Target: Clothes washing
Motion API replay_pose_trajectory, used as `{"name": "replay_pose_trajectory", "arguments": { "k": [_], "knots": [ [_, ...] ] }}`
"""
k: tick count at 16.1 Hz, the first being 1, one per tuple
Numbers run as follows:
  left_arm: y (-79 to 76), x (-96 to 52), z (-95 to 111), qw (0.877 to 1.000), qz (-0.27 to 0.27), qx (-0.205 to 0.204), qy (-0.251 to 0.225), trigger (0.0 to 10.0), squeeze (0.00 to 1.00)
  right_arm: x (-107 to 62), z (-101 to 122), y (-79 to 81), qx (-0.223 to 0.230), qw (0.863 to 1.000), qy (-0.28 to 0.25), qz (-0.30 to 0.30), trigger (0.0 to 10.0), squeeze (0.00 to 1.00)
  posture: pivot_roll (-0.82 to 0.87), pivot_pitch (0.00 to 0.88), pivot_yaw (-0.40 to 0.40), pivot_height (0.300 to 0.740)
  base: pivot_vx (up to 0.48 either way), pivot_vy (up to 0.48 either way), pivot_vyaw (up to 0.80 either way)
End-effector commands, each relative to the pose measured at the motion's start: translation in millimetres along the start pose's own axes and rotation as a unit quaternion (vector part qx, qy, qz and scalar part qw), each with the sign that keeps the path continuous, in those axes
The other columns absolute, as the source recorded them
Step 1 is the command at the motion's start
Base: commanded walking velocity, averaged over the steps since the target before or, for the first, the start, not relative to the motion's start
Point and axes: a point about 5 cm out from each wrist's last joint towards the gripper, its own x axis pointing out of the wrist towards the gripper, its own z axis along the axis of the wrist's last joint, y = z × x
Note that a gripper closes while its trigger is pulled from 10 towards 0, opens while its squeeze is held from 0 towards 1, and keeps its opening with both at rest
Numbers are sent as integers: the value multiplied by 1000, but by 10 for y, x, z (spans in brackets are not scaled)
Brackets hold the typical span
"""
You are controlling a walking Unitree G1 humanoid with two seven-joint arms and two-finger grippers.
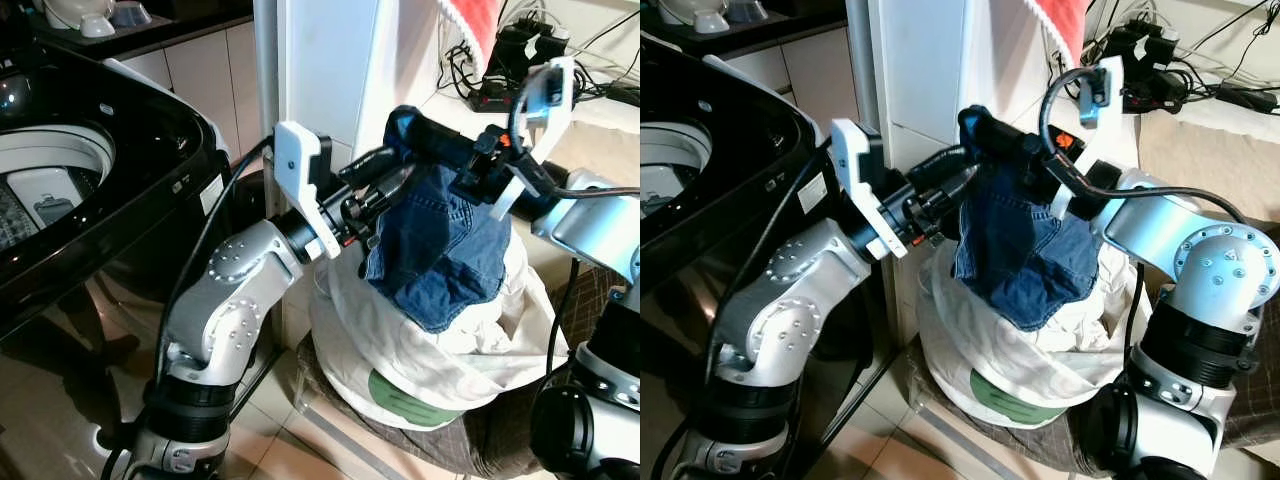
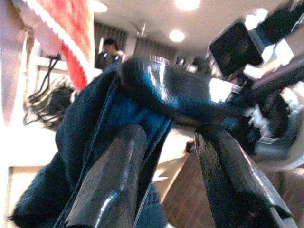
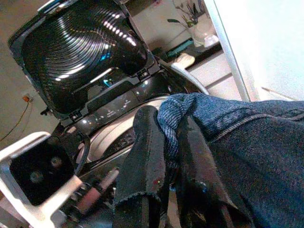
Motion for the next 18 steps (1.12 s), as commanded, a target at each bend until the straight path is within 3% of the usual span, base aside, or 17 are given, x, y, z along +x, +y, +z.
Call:
{"name": "replay_pose_trajectory", "arguments": {
  "k": [1,4,8,10,11,13,15,16,17,18],
  "knots": [
    [12,52,-112,999,13,23,33,10000,0,12,52,116,-8,999,-7,33,0,0,-33,0,-69,740,0,0,0],
    [196,37,-76,992,85,89,32,10000,0,-3,72,156,-8,999,-7,39,0,0,-37,0,-70,740,0,0,0],
    [320,29,-80,984,124,122,34,10000,0,-20,81,166,-5,999,-7,38,0,0,-38,0,-70,740,0,0,0],
    [359,42,-74,985,143,92,22,10000,0,-23,74,170,-3,999,-6,38,0,0,-40,0,-68,740,0,0,0],
    [308,61,-51,992,121,40,-5,10000,0,-21,71,177,-2,999,-7,39,0,0,-43,0,-67,740,0,0,0],
    [54,45,9,995,6,-79,-60,10000,0,-28,53,166,1,999,-4,34,0,0,-46,0,-67,740,0,0,0],
    [-33,-108,-50,992,-59,-97,-56,10000,0,-47,47,132,-2,1000,1,19,0,0,-55,0,-69,740,0,0,0],
    [-33,-140,-60,992,-67,-94,-51,10000,271,-51,48,124,-2,1000,1,16,0,0,-55,0,-69,740,0,0,0],
    [-22,-216,-104,996,-83,-42,-9,10000,1000,-61,56,104,1,1000,2,9,0,0,-57,0,-74,740,0,0,0],
    [-6,-228,-114,997,-79,-24,6,10000,1000,-64,57,99,3,1000,2,8,0,0,-56,0,-80,740,0,0,0]
  ]
}}
